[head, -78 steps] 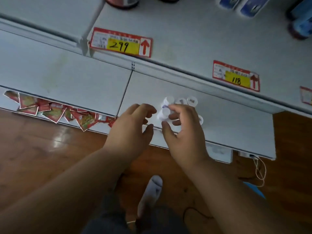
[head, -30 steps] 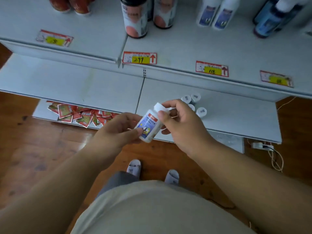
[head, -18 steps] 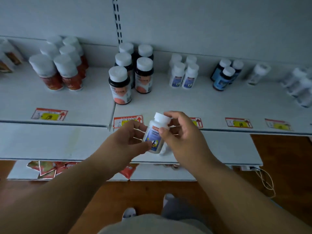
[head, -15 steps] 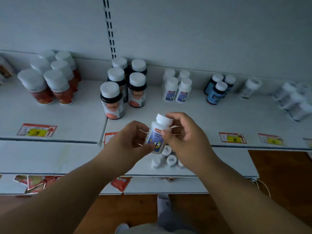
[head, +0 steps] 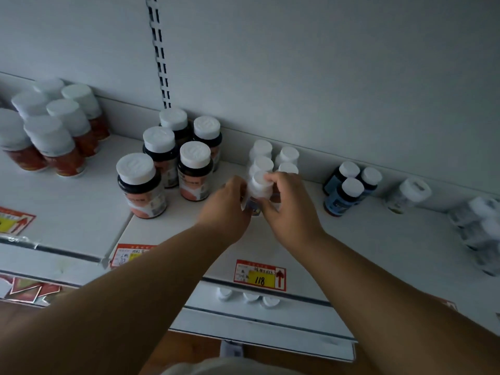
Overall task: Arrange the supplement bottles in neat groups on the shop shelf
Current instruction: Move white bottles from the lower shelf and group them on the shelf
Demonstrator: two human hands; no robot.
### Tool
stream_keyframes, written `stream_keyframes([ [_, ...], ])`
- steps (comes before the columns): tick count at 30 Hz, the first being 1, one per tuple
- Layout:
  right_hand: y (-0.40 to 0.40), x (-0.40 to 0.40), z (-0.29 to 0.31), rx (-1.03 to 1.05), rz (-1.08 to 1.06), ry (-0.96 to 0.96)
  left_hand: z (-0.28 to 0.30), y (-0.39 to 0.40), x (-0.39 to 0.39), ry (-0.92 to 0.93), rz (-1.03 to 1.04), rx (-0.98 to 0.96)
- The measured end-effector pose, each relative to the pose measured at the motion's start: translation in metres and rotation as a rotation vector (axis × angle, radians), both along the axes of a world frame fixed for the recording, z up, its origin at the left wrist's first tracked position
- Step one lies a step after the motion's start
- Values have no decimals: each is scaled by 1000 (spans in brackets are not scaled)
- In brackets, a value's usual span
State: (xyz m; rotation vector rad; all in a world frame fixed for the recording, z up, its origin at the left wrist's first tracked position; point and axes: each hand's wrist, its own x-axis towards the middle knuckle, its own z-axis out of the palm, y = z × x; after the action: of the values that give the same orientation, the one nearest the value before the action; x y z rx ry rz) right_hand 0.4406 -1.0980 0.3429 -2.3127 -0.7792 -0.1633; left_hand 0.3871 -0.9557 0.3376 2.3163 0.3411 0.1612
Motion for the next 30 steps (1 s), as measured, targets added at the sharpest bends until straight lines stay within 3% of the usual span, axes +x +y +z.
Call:
stream_keyframes([
  [9,6,-34,-6,-20,-123,-72,4,8,-21,-43,-24,-30],
  [15,22,-106,11,44,-223,-89,15,23,-88,-131,-133,-31],
  [21,36,-184,6,98,-161,23,10,40,-178,-148,-135,-34],
  [27,16,-218,-66,58,-123,309,-54,30,-217,7,-73,-38],
  [30,0,-209,-118,10,-132,351,-102,17,-210,66,-32,-81],
])
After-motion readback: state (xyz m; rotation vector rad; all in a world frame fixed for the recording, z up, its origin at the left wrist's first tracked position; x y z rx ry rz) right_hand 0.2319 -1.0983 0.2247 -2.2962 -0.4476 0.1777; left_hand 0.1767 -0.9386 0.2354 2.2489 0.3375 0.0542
